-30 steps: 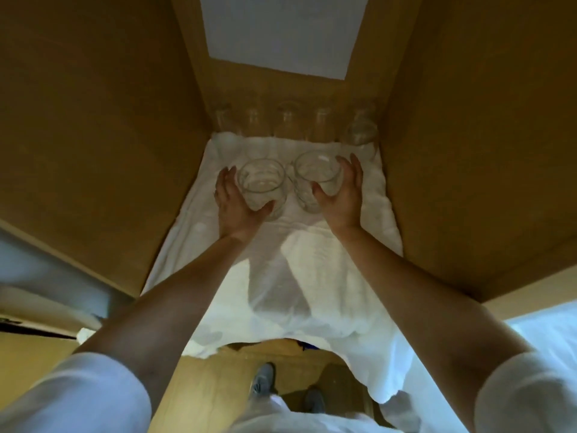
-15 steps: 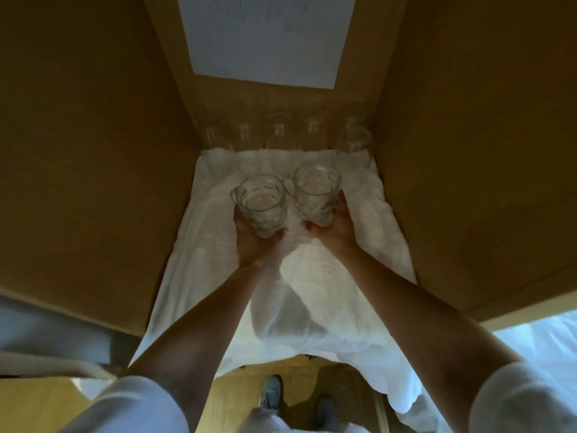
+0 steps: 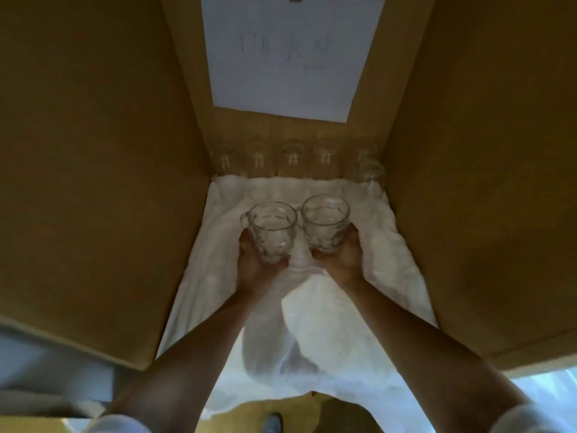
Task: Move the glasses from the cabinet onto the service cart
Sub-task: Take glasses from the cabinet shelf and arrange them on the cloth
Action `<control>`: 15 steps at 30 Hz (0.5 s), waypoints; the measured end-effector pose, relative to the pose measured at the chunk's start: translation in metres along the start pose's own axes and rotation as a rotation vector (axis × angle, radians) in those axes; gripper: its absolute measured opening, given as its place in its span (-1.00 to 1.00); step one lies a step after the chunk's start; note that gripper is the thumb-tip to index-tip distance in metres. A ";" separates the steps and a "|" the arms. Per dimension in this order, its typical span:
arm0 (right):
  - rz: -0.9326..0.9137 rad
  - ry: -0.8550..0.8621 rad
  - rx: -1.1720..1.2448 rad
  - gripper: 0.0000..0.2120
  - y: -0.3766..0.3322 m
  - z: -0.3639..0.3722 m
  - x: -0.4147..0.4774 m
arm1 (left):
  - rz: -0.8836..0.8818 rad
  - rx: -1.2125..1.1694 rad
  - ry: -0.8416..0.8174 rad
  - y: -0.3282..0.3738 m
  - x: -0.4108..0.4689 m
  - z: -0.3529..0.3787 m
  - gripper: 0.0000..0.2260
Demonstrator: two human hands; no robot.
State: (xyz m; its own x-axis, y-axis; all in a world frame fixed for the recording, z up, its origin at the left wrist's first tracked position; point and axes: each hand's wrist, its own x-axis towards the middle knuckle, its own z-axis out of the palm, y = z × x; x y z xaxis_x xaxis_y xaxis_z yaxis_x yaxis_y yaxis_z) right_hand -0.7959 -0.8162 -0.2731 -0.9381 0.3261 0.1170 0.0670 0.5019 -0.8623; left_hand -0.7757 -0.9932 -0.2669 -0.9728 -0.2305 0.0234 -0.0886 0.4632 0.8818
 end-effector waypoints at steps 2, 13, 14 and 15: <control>-0.001 -0.069 -0.028 -0.06 0.000 -0.005 -0.001 | 0.055 0.070 0.009 0.001 0.004 -0.012 -0.06; -0.019 -0.189 -0.136 -0.17 -0.040 -0.033 0.013 | 0.079 0.139 -0.032 0.022 0.023 -0.085 -0.15; -0.055 -0.270 -0.185 -0.13 -0.043 -0.035 0.015 | 0.082 0.148 -0.039 0.023 0.027 -0.087 -0.23; -0.149 -0.308 -0.227 -0.06 -0.043 -0.036 0.016 | 0.100 0.151 -0.043 0.025 0.028 -0.087 -0.31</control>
State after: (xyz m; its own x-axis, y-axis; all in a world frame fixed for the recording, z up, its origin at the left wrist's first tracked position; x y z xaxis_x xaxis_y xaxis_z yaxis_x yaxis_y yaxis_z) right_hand -0.8017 -0.8032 -0.2162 -0.9988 -0.0013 0.0497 -0.0364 0.7011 -0.7121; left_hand -0.7868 -1.0628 -0.2027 -0.9863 -0.1417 0.0842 -0.0192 0.6062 0.7951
